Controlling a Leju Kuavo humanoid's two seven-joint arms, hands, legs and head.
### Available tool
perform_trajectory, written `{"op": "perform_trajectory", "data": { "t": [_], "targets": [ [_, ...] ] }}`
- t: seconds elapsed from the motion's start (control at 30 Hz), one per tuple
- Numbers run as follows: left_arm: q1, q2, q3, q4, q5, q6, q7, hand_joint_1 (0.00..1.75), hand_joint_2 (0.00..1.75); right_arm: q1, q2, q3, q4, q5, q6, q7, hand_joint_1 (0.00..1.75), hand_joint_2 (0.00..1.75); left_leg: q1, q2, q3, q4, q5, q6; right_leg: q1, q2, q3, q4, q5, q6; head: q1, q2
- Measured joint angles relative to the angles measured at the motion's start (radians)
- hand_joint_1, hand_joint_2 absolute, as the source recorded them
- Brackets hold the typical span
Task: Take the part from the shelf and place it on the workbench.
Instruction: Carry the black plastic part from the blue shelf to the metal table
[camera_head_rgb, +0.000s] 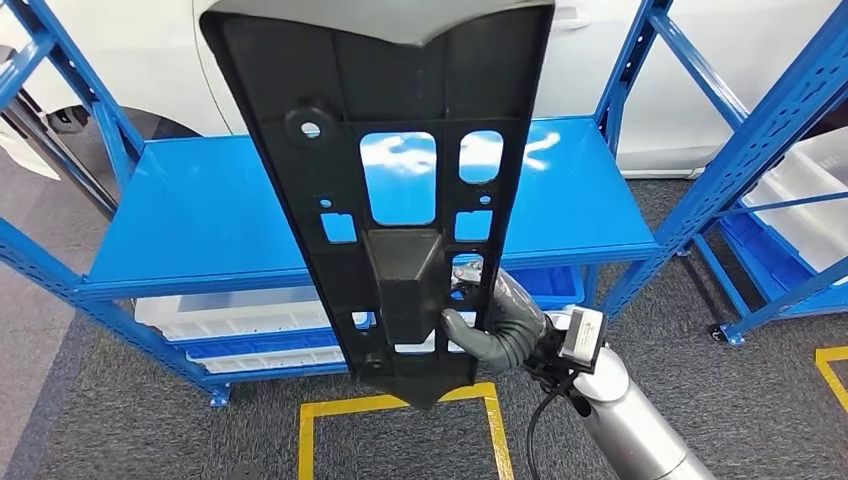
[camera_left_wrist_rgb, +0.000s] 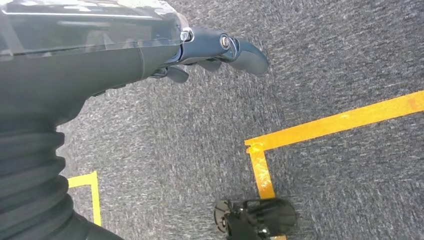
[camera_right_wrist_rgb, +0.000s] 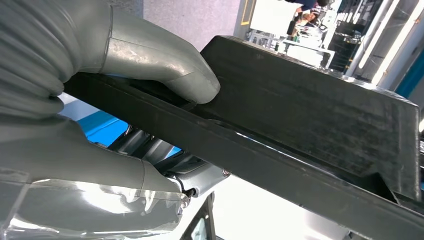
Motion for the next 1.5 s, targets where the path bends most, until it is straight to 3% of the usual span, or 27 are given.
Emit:
{"op": "perform_trajectory", "data": {
  "t": [0.13,0.2,0.27,0.3,0.33,0.37,0.4,0.47,0.53,0.6,0.67,0.73,0.8,0.83,0.87,0.93,1.0,1.03,1.1,1.17,1.23,1.3,1.33,1.37,1.4,1.43,1.5],
  "targets": [
    [0.004,0.000,0.000,0.000,0.003,-0.002,-0.002,0.00,1.75,0.001,0.000,-0.002,-0.003,0.000,0.001,0.002,1.71,1.75,-0.001,0.001,-0.007,-0.014,0.024,0.028,0.000,0.004,-0.012,0.005,0.007,0.026,0.000,0.000],
    [0.002,0.000,0.001,0.000,0.004,-0.003,-0.002,0.00,1.75,0.002,0.000,-0.003,-0.004,0.000,0.001,0.002,1.71,1.75,0.002,0.004,-0.021,-0.019,0.042,0.040,-0.004,0.007,-0.038,0.069,-0.052,0.036,0.000,0.000],
    [0.002,0.000,0.001,0.000,0.004,-0.004,-0.003,0.00,1.75,0.005,0.000,-0.004,-0.004,-0.001,0.002,0.002,1.71,1.75,0.000,0.005,-0.041,-0.019,0.056,0.045,-0.008,0.008,-0.079,0.194,-0.140,0.043,0.000,0.000],
    [0.003,0.000,0.001,0.000,0.004,-0.006,-0.003,0.00,1.75,0.008,0.000,-0.005,-0.004,-0.001,0.002,0.002,1.71,1.75,-0.001,0.005,-0.051,-0.018,0.063,0.045,-0.009,0.008,-0.091,0.246,-0.168,0.045,0.000,0.000],
    [0.004,0.000,0.001,0.000,0.004,-0.006,-0.003,0.00,1.75,0.012,0.000,-0.005,-0.004,-0.001,0.002,0.002,1.71,1.75,-0.001,0.005,-0.061,-0.018,0.070,0.044,-0.010,0.008,-0.088,0.269,-0.176,0.046,0.000,0.000],
    [0.005,0.000,0.001,0.000,0.004,-0.007,-0.003,0.00,1.75,0.014,0.000,-0.005,-0.004,-0.001,0.002,0.002,1.71,1.75,-0.002,0.005,-0.070,-0.018,0.077,0.043,-0.011,0.008,-0.065,0.254,-0.167,0.045,0.000,0.000],
    [0.005,0.000,0.001,0.000,0.004,-0.007,-0.003,0.00,1.75,0.015,0.000,-0.006,-0.004,-0.001,0.002,0.003,1.71,1.75,-0.002,0.004,-0.078,-0.017,0.084,0.042,-0.011,0.008,-0.023,0.201,-0.144,0.041,0.000,0.000],
    [0.005,-0.001,0.002,0.000,0.004,-0.007,-0.004,0.00,1.75,0.015,0.000,-0.009,-0.006,-0.001,0.002,0.003,1.71,1.75,-0.003,0.003,-0.089,-0.018,0.097,0.036,-0.006,0.007,0.076,0.054,-0.108,0.029,0.000,0.000],
    [0.004,-0.002,0.002,0.000,0.003,-0.009,-0.004,0.00,1.75,0.015,0.000,-0.013,-0.011,-0.002,0.002,0.002,1.71,1.75,0.000,0.003,-0.092,-0.022,0.110,0.024,0.004,0.008,0.119,-0.020,-0.094,0.017,0.000,0.000],
    [0.004,-0.004,0.002,0.000,0.005,-0.010,-0.005,0.00,1.75,0.016,-0.001,-0.015,-0.015,-0.004,0.005,0.001,1.71,1.75,0.002,0.003,-0.091,-0.028,0.123,0.011,0.008,0.008,0.114,-0.029,-0.078,0.007,0.000,0.000],
    [0.006,-0.004,0.002,0.000,0.010,-0.011,-0.008,0.00,1.75,0.015,0.000,-0.016,-0.015,-0.006,0.013,0.001,1.71,1.75,0.001,0.002,-0.100,-0.016,0.105,0.000,0.004,0.005,0.106,-0.043,-0.057,-0.007,0.000,0.000],
    [0.007,-0.003,0.004,0.000,0.018,-0.009,-0.013,0.00,1.75,0.013,0.002,-0.016,-0.014,-0.011,0.024,0.001,1.71,1.75,0.000,0.002,-0.127,0.065,0.021,-0.007,0.000,0.001,0.087,-0.051,-0.034,-0.017,0.000,0.000],
    [0.009,-0.003,0.009,0.000,0.029,-0.005,-0.016,0.00,1.75,0.010,0.006,-0.014,-0.007,-0.017,0.039,0.001,1.71,1.75,0.000,0.002,-0.157,0.193,-0.063,-0.013,0.001,0.001,0.060,-0.048,-0.015,-0.021,0.000,0.000],
    [0.011,-0.003,0.012,0.000,0.035,-0.002,-0.018,0.00,1.75,0.006,0.010,-0.013,-0.002,-0.019,0.047,0.001,1.71,1.75,0.000,0.002,-0.159,0.236,-0.074,-0.015,0.001,0.001,0.045,-0.044,-0.006,-0.020,0.000,0.000],
    [0.013,-0.003,0.016,0.000,0.040,0.000,-0.019,0.00,1.75,0.002,0.013,-0.011,0.004,-0.020,0.052,0.001,1.71,1.75,0.000,0.002,-0.146,0.246,-0.064,-0.017,0.001,0.001,0.029,-0.039,0.002,-0.019,0.000,0.000],
    [0.016,-0.003,0.020,0.000,0.046,0.004,-0.020,0.00,1.75,-0.006,0.021,-0.007,0.014,-0.021,0.057,0.002,1.71,1.75,0.001,0.003,-0.070,0.163,-0.016,-0.016,0.000,0.001,-0.001,-0.025,0.015,-0.013,0.000,0.000],
    [0.016,-0.003,0.022,0.000,0.048,0.006,-0.022,0.00,1.75,-0.013,0.026,-0.005,0.022,-0.021,0.059,0.002,1.71,1.75,-0.002,0.002,0.019,0.034,-0.011,-0.008,0.002,0.000,-0.023,-0.010,0.025,-0.003,0.000,0.000],
    [0.016,-0.004,0.023,0.000,0.048,0.007,-0.023,0.00,1.75,-0.017,0.029,-0.004,0.025,-0.021,0.060,0.002,1.71,1.75,-0.003,0.001,0.042,-0.007,-0.019,-0.002,0.003,-0.001,-0.029,-0.004,0.030,0.002,0.000,0.000],
    [0.019,-0.004,0.024,0.000,0.045,0.006,-0.024,0.00,1.75,-0.022,0.032,-0.002,0.030,-0.022,0.059,0.001,1.71,1.75,-0.006,-0.001,0.041,-0.023,-0.018,0.014,0.004,-0.002,-0.032,-0.003,0.042,0.013,0.000,0.000],
    [0.019,-0.004,0.025,0.000,0.036,0.006,-0.021,0.00,1.75,-0.020,0.033,-0.001,0.033,-0.021,0.054,-0.001,1.71,1.75,-0.004,0.002,0.029,-0.026,-0.001,0.028,0.001,0.000,-0.043,0.009,0.027,0.025,0.000,0.000],
    [0.016,-0.005,0.024,0.001,0.027,0.005,-0.015,0.00,1.75,-0.009,0.033,-0.004,0.031,-0.018,0.047,-0.004,1.71,1.75,-0.002,0.006,0.009,-0.028,0.020,0.039,-0.004,0.003,-0.070,0.080,-0.054,0.036,0.000,0.000],
    [0.013,-0.005,0.023,0.001,0.020,0.004,-0.012,0.00,1.75,0.010,0.033,-0.010,0.026,-0.015,0.042,-0.008,1.71,1.75,-0.002,0.007,-0.018,-0.026,0.041,0.044,-0.006,0.004,-0.101,0.204,-0.143,0.043,0.000,0.000],
    [0.012,-0.005,0.022,0.001,0.018,0.004,-0.012,0.00,1.75,0.020,0.033,-0.013,0.023,-0.014,0.041,-0.010,1.71,1.75,-0.002,0.007,-0.032,-0.026,0.051,0.043,-0.006,0.004,-0.105,0.252,-0.159,0.044,0.000,0.000],
    [0.011,-0.004,0.021,0.001,0.017,0.004,-0.012,0.00,1.75,0.028,0.033,-0.017,0.022,-0.014,0.041,-0.012,1.71,1.75,-0.003,0.007,-0.046,-0.025,0.061,0.042,-0.006,0.004,-0.096,0.272,-0.154,0.044,0.000,0.000],
    [0.010,-0.004,0.021,0.001,0.017,0.004,-0.014,0.00,1.75,0.034,0.032,-0.020,0.021,-0.014,0.041,-0.013,1.71,1.75,-0.003,0.007,-0.059,-0.024,0.070,0.040,-0.006,0.004,-0.069,0.257,-0.132,0.042,0.000,0.000],
    [0.009,-0.004,0.021,0.001,0.017,0.005,-0.015,0.00,1.75,0.037,0.032,-0.023,0.020,-0.014,0.041,-0.014,1.71,1.75,-0.004,0.007,-0.069,-0.023,0.078,0.039,-0.005,0.005,-0.026,0.206,-0.106,0.037,0.000,0.000],
    [0.005,-0.006,0.020,0.001,0.014,0.005,-0.016,0.00,1.75,0.039,0.031,-0.032,0.013,-0.013,0.041,-0.016,1.71,1.75,-0.006,0.008,-0.084,-0.023,0.094,0.033,0.000,0.005,0.075,0.063,-0.089,0.023,0.000,0.000]
  ]
}}
